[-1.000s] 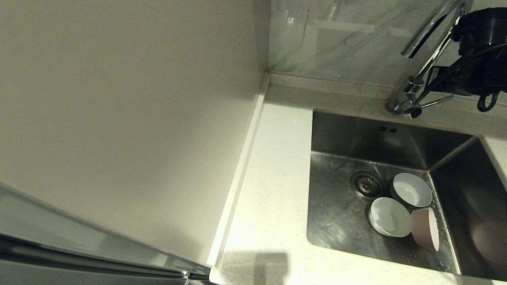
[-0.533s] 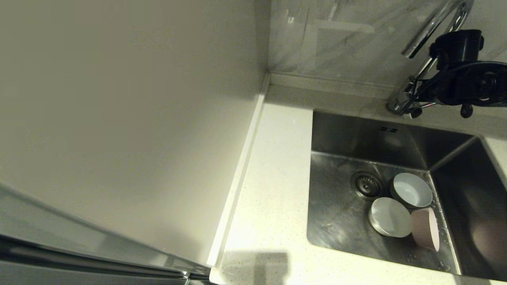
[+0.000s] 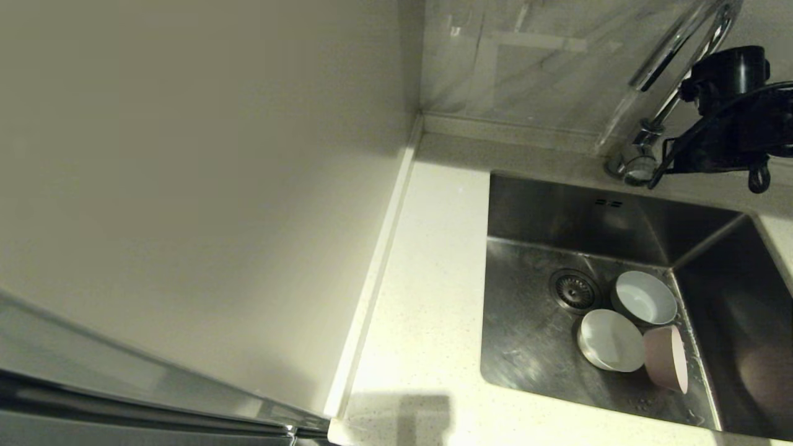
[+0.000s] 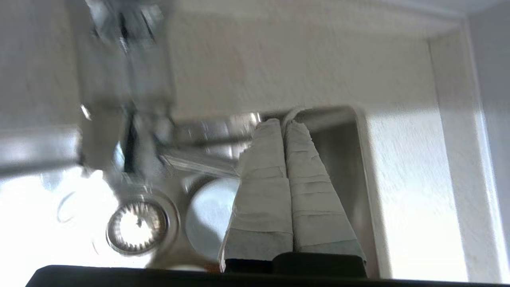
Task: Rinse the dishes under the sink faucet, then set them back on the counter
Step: Turn on the faucet, then wait for the water to rinse the bowl
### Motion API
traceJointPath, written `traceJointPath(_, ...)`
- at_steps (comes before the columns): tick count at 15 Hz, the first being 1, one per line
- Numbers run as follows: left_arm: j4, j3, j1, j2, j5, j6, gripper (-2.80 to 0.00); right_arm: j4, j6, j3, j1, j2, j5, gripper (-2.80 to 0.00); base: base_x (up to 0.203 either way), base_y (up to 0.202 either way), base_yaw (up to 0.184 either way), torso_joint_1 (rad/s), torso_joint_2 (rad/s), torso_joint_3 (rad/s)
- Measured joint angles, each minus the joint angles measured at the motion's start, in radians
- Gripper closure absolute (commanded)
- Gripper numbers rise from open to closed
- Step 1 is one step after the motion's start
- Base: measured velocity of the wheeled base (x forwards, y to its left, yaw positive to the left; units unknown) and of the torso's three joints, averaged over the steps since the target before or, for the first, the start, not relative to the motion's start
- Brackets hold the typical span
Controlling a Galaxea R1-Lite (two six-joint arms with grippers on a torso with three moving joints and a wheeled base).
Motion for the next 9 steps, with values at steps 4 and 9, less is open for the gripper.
traceJointPath(4, 0.0, 0.0, 0.0, 0.0, 0.0, 0.0, 0.0, 0.011, 0.039, 0.021, -0.001, -0.042, -0.003, 0.0, 0.0, 0.0, 0.0, 0.0, 0.0, 0.0)
traceJointPath(9, 0.0, 0.0, 0.0, 0.0, 0.0, 0.0, 0.0, 0.004, 0.114, 0.048, -0.061, -0.096, -0.016, 0.0, 0.0, 0.0, 0.0, 0.0, 0.0, 0.0)
